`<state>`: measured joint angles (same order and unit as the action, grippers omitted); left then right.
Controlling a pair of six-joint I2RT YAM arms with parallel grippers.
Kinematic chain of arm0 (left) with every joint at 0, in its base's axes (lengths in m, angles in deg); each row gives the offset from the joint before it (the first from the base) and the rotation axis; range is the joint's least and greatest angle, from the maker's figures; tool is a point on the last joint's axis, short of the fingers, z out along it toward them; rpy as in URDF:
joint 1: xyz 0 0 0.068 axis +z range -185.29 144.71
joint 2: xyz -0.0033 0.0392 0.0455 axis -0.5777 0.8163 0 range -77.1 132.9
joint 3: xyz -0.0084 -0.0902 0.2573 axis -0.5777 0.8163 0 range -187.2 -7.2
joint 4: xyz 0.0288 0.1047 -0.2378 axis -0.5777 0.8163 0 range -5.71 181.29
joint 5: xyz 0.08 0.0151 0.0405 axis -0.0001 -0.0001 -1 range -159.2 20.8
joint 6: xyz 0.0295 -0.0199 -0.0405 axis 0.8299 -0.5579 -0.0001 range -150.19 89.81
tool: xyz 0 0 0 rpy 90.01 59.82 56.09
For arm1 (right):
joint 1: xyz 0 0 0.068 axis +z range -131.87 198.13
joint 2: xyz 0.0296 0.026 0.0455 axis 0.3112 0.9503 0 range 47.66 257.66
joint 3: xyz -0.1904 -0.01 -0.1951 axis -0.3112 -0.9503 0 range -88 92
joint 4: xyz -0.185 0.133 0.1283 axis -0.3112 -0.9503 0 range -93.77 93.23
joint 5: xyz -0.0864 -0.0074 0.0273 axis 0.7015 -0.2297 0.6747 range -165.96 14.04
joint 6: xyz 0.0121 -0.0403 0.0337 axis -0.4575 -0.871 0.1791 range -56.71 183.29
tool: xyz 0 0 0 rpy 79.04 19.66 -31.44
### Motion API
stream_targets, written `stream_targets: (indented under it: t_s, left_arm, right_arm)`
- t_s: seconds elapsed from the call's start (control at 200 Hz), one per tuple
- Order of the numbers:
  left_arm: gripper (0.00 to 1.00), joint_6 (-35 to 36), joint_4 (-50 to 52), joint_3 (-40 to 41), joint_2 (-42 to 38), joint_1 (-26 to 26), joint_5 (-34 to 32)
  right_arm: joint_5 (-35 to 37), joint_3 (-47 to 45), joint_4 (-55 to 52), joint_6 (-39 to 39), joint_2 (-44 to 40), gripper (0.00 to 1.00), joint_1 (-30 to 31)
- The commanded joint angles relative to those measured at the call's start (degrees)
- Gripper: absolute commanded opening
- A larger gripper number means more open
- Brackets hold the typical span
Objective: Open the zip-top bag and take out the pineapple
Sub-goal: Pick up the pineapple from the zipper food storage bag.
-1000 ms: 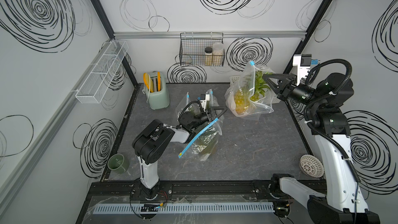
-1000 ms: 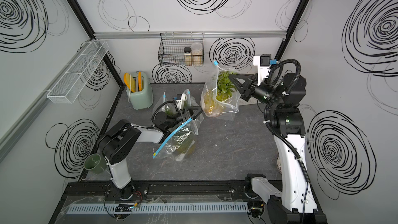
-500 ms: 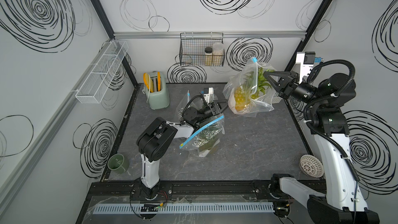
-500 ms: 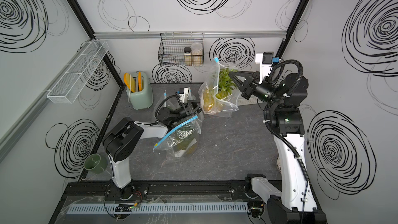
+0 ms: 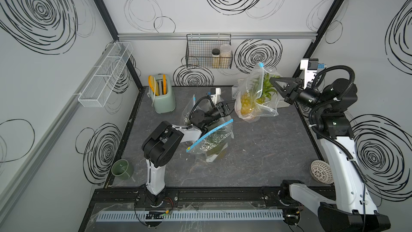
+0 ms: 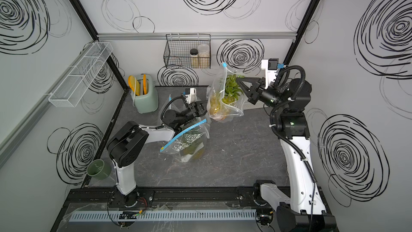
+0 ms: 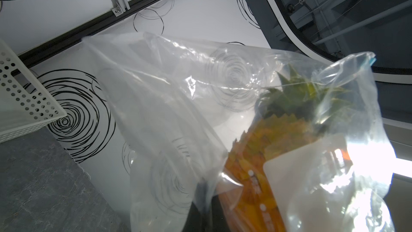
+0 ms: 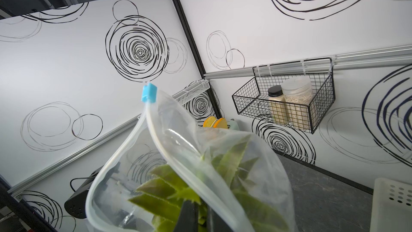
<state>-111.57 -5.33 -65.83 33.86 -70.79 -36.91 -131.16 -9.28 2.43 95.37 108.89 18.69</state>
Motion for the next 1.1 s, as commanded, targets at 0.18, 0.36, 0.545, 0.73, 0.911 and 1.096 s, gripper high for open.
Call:
stream_targets:
  t_s: [0.18, 0.36, 0.545, 0.73, 0.911, 1.096]
  left_arm:
    - [0.0, 19.1, 18.0, 7.0, -8.2, 2.7, -7.1]
    - [0.0, 31.6, 37.3, 6.4, -14.8, 2.2, -16.2]
    - [0.0, 42.5, 52.9, 3.9, -19.0, 0.1, -28.2]
    - [0.0, 45.8, 59.5, 2.5, -18.8, -0.1, -33.7]
    - [0.0, 48.6, 63.4, 1.1, -18.4, -0.1, -38.6]
    - [0.0, 51.0, 67.5, -1.0, -17.9, 0.0, -42.6]
  right_arm:
    - [-2.2, 4.2, -2.2, -1.8, -1.4, 0.0, -0.1]
    - [-3.7, 4.9, -3.1, -1.5, -1.5, 0.0, -0.1]
    - [-6.7, 5.6, -2.1, 0.1, -1.6, 0.0, -0.1]
    - [-7.5, 5.5, -1.0, 1.0, -2.2, 0.0, -0.1]
    - [-7.8, 5.6, -0.5, 1.8, -2.6, 0.0, -0.1]
    - [-8.7, 5.3, 0.0, 2.5, -2.7, 0.0, -0.1]
